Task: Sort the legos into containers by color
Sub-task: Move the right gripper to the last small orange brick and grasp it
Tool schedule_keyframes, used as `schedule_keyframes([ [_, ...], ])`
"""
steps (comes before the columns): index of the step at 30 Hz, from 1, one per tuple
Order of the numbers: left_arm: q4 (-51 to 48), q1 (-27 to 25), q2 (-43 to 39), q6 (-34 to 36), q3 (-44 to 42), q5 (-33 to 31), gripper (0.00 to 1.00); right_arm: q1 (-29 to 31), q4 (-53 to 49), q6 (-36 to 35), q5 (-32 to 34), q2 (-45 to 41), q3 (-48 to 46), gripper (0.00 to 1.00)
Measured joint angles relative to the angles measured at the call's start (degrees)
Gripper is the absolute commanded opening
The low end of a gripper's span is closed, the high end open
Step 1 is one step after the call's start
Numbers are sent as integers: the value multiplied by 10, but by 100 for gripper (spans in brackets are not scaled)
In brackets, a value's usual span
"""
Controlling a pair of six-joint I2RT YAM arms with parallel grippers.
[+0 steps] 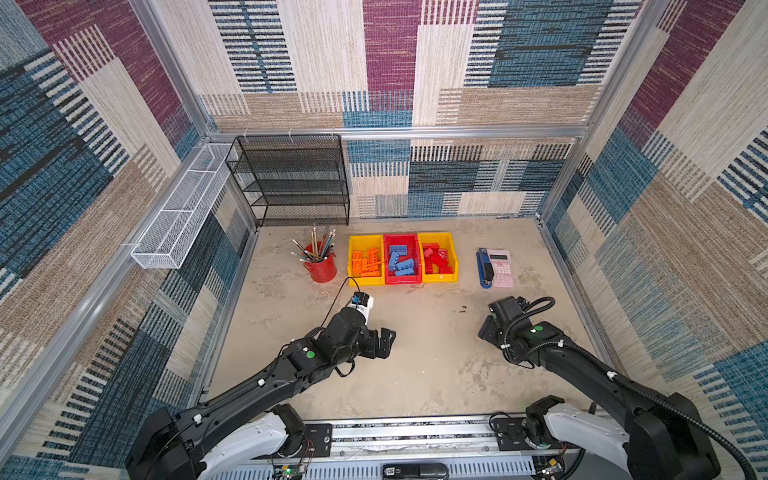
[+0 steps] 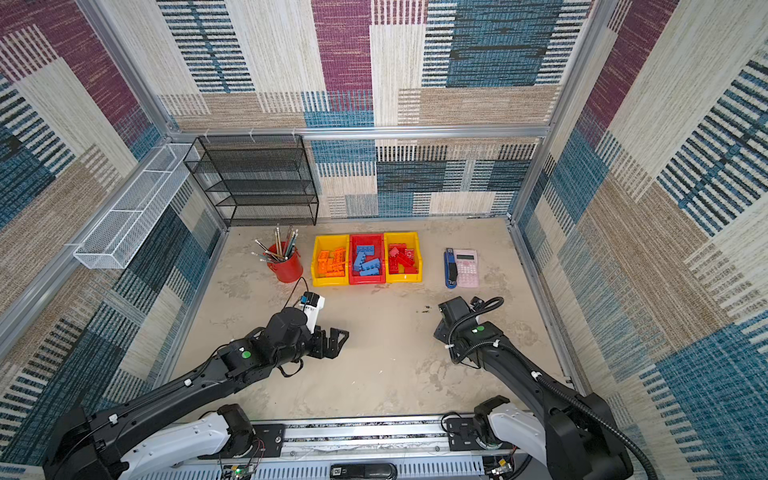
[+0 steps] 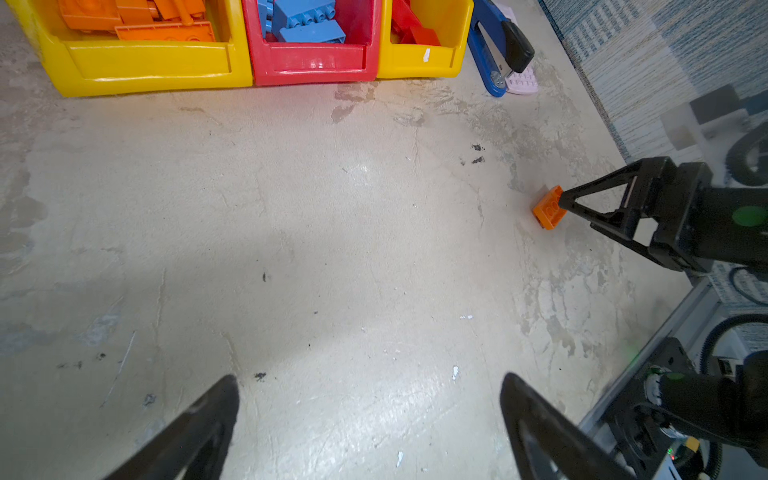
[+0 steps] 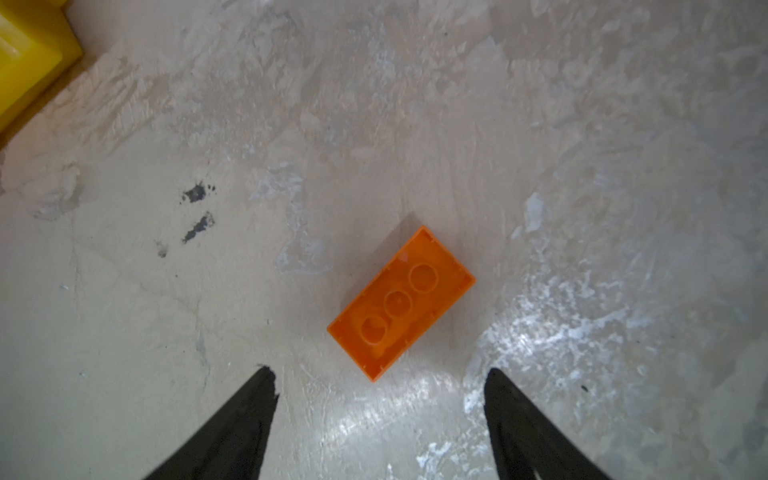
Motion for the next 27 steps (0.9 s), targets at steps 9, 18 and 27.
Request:
schedule_keyframes([
  [9, -5, 0, 4, 1, 4, -11, 99, -45, 61, -33, -28, 46, -2, 74],
  [18, -13, 1, 14, 7, 10, -28, 99, -57, 81, -50, -41, 63, -8, 74],
  [27, -16, 1, 32, 15, 16, -28, 99, -58, 85, -54, -51, 52, -17, 72],
])
